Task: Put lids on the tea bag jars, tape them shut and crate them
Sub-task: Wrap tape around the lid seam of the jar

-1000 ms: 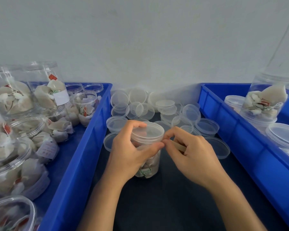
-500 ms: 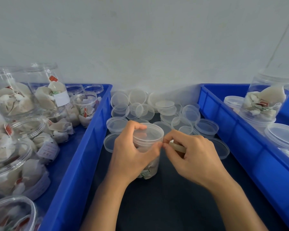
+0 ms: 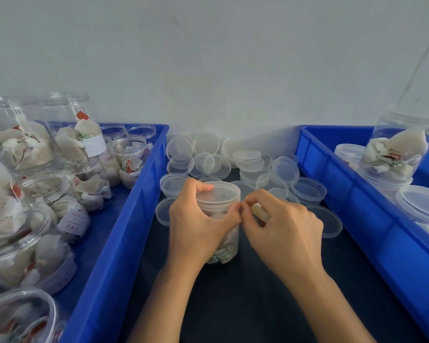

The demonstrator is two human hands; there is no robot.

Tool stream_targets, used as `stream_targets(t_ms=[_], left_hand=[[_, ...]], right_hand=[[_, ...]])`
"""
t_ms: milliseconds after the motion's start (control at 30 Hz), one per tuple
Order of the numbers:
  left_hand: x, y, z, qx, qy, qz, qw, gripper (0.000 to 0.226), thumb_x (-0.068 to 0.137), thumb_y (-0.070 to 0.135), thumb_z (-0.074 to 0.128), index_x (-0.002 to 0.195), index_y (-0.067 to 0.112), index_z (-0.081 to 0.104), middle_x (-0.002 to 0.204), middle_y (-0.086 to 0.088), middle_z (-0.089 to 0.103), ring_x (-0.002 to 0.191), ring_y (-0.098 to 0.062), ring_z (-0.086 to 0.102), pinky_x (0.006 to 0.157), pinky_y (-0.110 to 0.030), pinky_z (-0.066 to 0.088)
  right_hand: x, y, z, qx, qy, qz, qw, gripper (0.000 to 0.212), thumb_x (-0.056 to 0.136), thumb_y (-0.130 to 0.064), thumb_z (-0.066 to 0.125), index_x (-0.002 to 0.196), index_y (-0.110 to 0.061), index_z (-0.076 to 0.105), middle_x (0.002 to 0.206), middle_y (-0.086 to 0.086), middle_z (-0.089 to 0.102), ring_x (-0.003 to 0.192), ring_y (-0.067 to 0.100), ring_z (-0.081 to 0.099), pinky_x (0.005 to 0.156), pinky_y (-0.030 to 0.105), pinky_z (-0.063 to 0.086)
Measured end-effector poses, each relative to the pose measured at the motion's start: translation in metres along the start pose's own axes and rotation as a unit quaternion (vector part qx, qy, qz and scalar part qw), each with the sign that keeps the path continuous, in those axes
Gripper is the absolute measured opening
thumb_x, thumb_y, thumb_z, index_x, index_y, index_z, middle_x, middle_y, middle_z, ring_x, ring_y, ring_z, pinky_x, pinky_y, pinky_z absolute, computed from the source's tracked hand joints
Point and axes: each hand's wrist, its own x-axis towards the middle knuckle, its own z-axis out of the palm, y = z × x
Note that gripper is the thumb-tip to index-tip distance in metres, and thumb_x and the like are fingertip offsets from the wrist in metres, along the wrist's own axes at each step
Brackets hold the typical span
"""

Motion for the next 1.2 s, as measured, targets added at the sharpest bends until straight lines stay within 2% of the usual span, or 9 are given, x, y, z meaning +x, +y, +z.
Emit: stream_targets(t_ms=[100,233,367,567,733,900,967,1100,1200], left_hand=[[0.001,0.003,0.005,0.028,0.017,0.014,0.999,0.059,0.067,0.044,0.097,0.109,0.023,0.061,0.099,0.020,0.063,0.094,-0.012,0.068,0.076,-0.039,0.059],[0.002,0.004,0.006,0.037,0.020,0.021,0.999,0.059,0.066,0.049,0.091,0.109,0.023,0.060,0.097,0.022,0.060,0.092,-0.010,0.064,0.079,-0.037,0.057],[-0.008,0.004,0.001,0.008,0.009,0.040,0.999,0.056,0.062,0.061,0.077,0.105,0.029,0.059,0.098,0.022,0.065,0.090,-0.001,0.066,0.071,-0.024,0.057],[-0.007,-0.003,-0.004,-0.031,-0.001,0.034,0.999,0.052,0.066,0.058,0.076,0.105,0.029,0.057,0.099,0.014,0.068,0.090,-0.005,0.069,0.069,-0.026,0.059],[-0.006,-0.006,-0.006,-0.039,0.003,0.029,0.999,0.050,0.067,0.058,0.077,0.105,0.034,0.056,0.099,0.013,0.068,0.091,-0.006,0.070,0.069,-0.027,0.059],[-0.006,-0.008,-0.005,-0.049,-0.003,0.019,0.999,0.050,0.067,0.058,0.078,0.106,0.037,0.055,0.101,0.012,0.069,0.094,-0.009,0.070,0.075,-0.036,0.061],[-0.007,-0.009,-0.004,-0.055,-0.009,0.011,0.998,0.050,0.068,0.059,0.078,0.107,0.039,0.055,0.101,0.009,0.071,0.095,-0.011,0.071,0.078,-0.039,0.062],[-0.008,-0.008,-0.003,-0.059,-0.018,0.004,0.998,0.056,0.065,0.060,0.084,0.110,0.041,0.055,0.107,0.014,0.069,0.102,-0.008,0.069,0.082,-0.042,0.061],[-0.011,-0.007,-0.003,-0.048,-0.025,0.017,0.998,0.065,0.061,0.064,0.087,0.112,0.040,0.055,0.110,0.018,0.067,0.107,-0.005,0.067,0.085,-0.039,0.061]], right_hand=[[0.001,0.001,0.003,-0.028,0.020,0.030,0.999,0.017,0.092,-0.041,0.073,0.079,-0.032,0.067,0.051,-0.012,0.051,0.046,0.018,0.051,0.049,0.026,0.038],[0.003,0.003,0.013,-0.071,0.020,0.064,0.995,0.019,0.092,-0.041,0.069,0.079,-0.028,0.067,0.053,-0.009,0.056,0.048,0.023,0.055,0.050,0.030,0.044],[0.025,0.050,0.002,-0.108,-0.031,0.236,0.965,0.023,0.098,-0.045,0.053,0.092,-0.030,0.070,0.072,-0.001,0.065,0.065,0.028,0.060,0.065,0.037,0.052],[0.012,0.038,0.019,-0.007,-0.125,0.177,0.976,0.017,0.100,-0.053,0.055,0.094,-0.038,0.060,0.071,-0.015,0.066,0.070,0.012,0.066,0.071,0.041,0.058],[0.012,0.036,0.019,0.004,-0.170,0.191,0.967,0.033,0.097,-0.059,0.055,0.130,-0.051,0.056,0.072,-0.020,0.064,0.077,0.008,0.064,0.077,0.039,0.055],[0.005,0.032,0.023,-0.035,-0.213,0.173,0.961,0.049,0.094,-0.070,0.046,0.137,-0.049,0.059,0.109,-0.012,0.076,0.109,0.023,0.069,0.080,0.038,0.049],[0.003,0.031,0.028,-0.042,-0.238,0.166,0.956,0.049,0.099,-0.063,0.041,0.141,-0.045,0.059,0.111,-0.009,0.077,0.111,0.026,0.069,0.084,0.039,0.050],[-0.001,0.030,0.033,-0.060,-0.248,0.146,0.956,0.042,0.099,-0.053,0.039,0.133,-0.052,0.063,0.095,-0.013,0.075,0.096,0.022,0.070,0.076,0.035,0.051],[-0.004,0.031,0.035,-0.063,-0.221,0.128,0.965,0.038,0.092,-0.054,0.032,0.091,-0.042,0.067,0.068,-0.010,0.064,0.072,0.023,0.064,0.059,0.031,0.041]])
